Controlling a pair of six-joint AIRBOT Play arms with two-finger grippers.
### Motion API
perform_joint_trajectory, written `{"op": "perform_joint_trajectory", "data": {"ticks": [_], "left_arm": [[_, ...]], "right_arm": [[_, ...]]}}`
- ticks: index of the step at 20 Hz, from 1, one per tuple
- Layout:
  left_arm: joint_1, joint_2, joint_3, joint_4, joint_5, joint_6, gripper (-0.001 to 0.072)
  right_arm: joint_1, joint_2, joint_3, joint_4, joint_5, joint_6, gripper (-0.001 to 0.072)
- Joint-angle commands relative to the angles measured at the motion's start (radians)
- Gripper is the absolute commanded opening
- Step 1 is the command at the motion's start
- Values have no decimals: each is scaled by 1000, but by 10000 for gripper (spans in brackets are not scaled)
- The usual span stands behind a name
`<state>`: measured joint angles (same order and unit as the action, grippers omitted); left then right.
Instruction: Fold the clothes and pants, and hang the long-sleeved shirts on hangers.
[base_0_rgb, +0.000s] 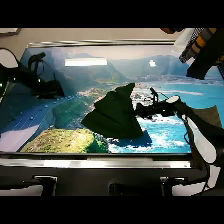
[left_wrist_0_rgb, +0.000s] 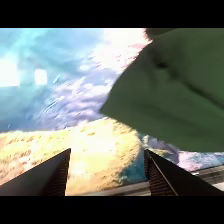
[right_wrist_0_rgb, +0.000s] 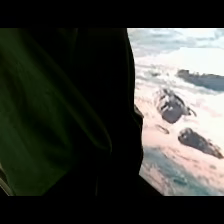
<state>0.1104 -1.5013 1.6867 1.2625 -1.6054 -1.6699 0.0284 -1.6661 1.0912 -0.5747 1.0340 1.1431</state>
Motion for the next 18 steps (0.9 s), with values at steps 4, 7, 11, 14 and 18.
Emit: {"op": "perform_joint_trajectory", "data": {"ticks": [4, 7, 11, 14, 18], "left_arm": [[59, 88, -577, -360, 292, 146, 533], [29, 84, -751, -483, 450, 217, 533], [-20, 43, -790, -489, 538, 235, 533], [-37, 8, -790, -489, 604, 234, 533], [-37, -13, -788, -489, 701, 230, 516]], "right_arm": [[14, 8, 2, 5, 3, -11, 32], [14, 25, 2, 6, 27, 7, 32], [14, 46, 2, 5, 33, 19, 32], [14, 61, 2, 5, 34, 33, 32], [14, 83, 2, 5, 41, 48, 32]]}}
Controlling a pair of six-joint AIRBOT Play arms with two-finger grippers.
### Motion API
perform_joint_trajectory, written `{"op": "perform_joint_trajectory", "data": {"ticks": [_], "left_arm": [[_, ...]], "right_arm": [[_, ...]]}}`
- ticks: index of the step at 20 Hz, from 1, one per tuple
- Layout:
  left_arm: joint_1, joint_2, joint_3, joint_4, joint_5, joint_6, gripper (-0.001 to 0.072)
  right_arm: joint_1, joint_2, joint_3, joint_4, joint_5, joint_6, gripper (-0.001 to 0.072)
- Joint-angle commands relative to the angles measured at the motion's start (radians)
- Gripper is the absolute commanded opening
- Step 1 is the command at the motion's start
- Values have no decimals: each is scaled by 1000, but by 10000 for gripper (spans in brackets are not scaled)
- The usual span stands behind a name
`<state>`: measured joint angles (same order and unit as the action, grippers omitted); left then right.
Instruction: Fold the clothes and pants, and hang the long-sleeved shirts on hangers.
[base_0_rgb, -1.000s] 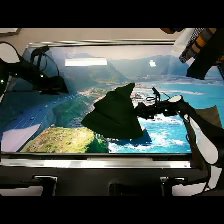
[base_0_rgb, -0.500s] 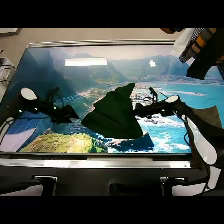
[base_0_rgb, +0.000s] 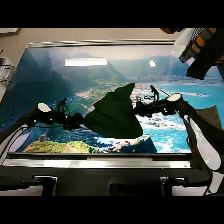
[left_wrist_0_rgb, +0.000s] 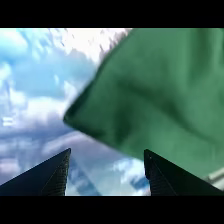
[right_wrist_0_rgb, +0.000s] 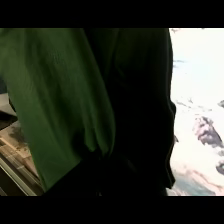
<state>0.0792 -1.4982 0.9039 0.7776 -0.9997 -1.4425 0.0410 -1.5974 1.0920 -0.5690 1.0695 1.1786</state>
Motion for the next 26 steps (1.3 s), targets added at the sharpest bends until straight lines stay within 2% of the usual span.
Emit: {"op": "perform_joint_trajectory", "data": {"ticks": [1, 2, 4, 5, 6, 7, 11, 15, 18, 21, 26], "left_arm": [[-6, -16, -3, -13, 120, 3, 475], [-6, -16, -3, -28, 149, 3, 450], [-7, -16, -3, -46, 197, 3, 450], [-10, -16, -3, -50, 216, 3, 412], [-13, -16, -2, -54, 221, 4, 237], [-19, -15, 1, -61, 222, 6, 12], [-16, 19, 99, -63, 159, 42, 16], [20, 169, 328, 12, 114, 41, 14], [55, 321, 509, 120, 101, -37, 15], [74, 482, 631, 257, 99, -143, 15], [76, 736, 659, 429, 88, -307, 15]], "right_arm": [[1, 19, 1, 0, 12, 16, 32], [2, 23, 1, -1, 24, 16, 32], [2, 32, 1, -1, 51, 16, 32], [2, 38, 1, -2, 59, 16, 32], [2, 47, 1, -2, 59, 16, 32], [2, 60, 1, -2, 51, 16, 32], [2, 164, 11, -54, -47, 19, 31], [2, 342, 146, -247, -178, 114, 30], [2, 486, 296, -354, -204, 179, 30], [2, 612, 410, -392, -158, 208, 30], [2, 820, 472, -439, -60, 280, 30]]}}
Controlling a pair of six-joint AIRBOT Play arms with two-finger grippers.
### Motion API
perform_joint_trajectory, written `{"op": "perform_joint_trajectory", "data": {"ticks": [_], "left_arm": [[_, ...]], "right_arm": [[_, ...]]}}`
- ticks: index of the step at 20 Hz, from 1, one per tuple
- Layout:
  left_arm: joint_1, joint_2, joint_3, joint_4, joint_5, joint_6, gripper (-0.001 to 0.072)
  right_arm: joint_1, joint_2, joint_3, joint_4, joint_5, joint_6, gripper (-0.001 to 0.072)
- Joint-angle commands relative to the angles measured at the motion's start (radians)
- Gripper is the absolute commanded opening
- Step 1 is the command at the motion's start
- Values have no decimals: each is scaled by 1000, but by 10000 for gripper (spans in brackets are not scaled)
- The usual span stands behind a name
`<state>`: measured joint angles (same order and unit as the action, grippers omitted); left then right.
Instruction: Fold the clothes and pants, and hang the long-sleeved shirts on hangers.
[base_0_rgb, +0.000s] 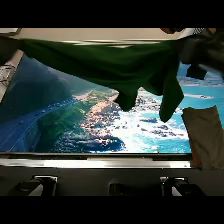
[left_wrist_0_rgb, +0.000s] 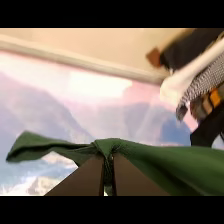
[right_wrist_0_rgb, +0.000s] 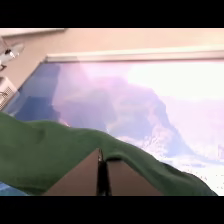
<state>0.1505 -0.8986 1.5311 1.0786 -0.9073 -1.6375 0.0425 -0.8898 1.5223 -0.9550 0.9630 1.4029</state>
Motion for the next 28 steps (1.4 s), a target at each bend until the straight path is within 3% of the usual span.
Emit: {"op": "perform_joint_trajectory", "data": {"ticks": [1, 4, 8, 15, 21, 24, 26, 28], "left_arm": [[5, 175, 32, 161, -12, -147, 15], [5, 246, 31, 262, -65, -221, 15], [4, 210, -15, 268, -162, -225, 16], [3, -124, -325, 265, -130, -213, 17], [4, -499, -392, 260, 36, -203, 17], [4, -589, -390, 257, 61, -203, 18], [4, -603, -390, 258, 74, -202, 17], [4, -601, -390, 258, 85, -183, 17]], "right_arm": [[0, 146, 48, -83, 56, 85, 31], [0, 194, 83, -233, 67, 212, 31], [0, 87, 86, -324, 90, 360, 32], [0, -504, 85, -53, 100, 316, 33], [71, -941, 86, 78, -113, 279, 38], [100, -1026, 86, 88, -162, 280, 157], [94, -1029, 86, 87, -133, 280, 184], [59, -1002, 87, 87, -45, 280, 395]]}}
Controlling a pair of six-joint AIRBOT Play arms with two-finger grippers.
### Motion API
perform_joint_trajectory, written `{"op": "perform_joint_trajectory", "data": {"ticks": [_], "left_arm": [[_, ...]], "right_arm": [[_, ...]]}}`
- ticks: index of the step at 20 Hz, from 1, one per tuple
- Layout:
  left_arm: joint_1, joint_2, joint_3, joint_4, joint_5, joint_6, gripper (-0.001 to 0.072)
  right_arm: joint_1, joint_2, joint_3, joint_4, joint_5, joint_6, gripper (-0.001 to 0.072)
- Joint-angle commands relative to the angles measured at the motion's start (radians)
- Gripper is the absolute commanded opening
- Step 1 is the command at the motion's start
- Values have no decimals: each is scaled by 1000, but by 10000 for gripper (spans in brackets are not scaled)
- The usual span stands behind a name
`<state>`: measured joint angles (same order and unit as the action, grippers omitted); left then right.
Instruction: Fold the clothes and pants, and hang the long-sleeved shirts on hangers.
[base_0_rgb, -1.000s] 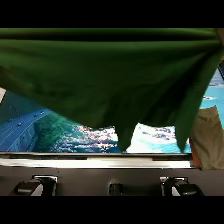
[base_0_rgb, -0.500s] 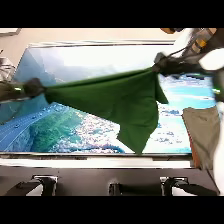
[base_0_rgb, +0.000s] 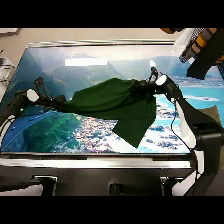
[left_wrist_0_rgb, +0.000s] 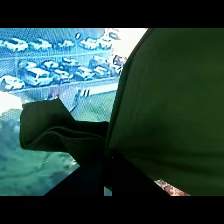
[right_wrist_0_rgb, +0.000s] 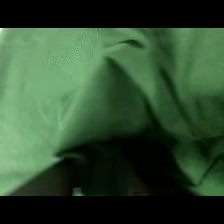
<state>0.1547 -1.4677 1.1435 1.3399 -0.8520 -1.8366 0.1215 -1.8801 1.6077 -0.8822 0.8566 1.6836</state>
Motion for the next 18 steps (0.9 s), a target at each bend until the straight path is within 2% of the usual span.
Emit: {"op": "perform_joint_trajectory", "data": {"ticks": [1, 4, 6, 8, 12, 14, 18], "left_arm": [[0, -31, -2, -3, 30, 24, 17], [1, -31, -2, -3, 26, 31, 18], [1, -31, -2, -3, 26, 31, 17], [1, -31, -2, -3, 26, 31, 18], [1, -31, -2, -3, 23, 31, 18], [1, -31, -2, -3, 22, 30, 18], [1, -31, -2, -3, 23, 30, 18]], "right_arm": [[-55, 16, 1, 14, 127, -6, 489], [-203, 138, 1, -16, 346, -133, 484], [-318, 213, -9, -109, 469, -157, 486], [-416, 274, -91, -143, 516, -191, 485], [-491, 320, -390, -62, 502, -285, 483], [-463, 320, -501, 16, 437, -340, 475], [-375, 315, -601, 34, 270, -338, 475]]}}
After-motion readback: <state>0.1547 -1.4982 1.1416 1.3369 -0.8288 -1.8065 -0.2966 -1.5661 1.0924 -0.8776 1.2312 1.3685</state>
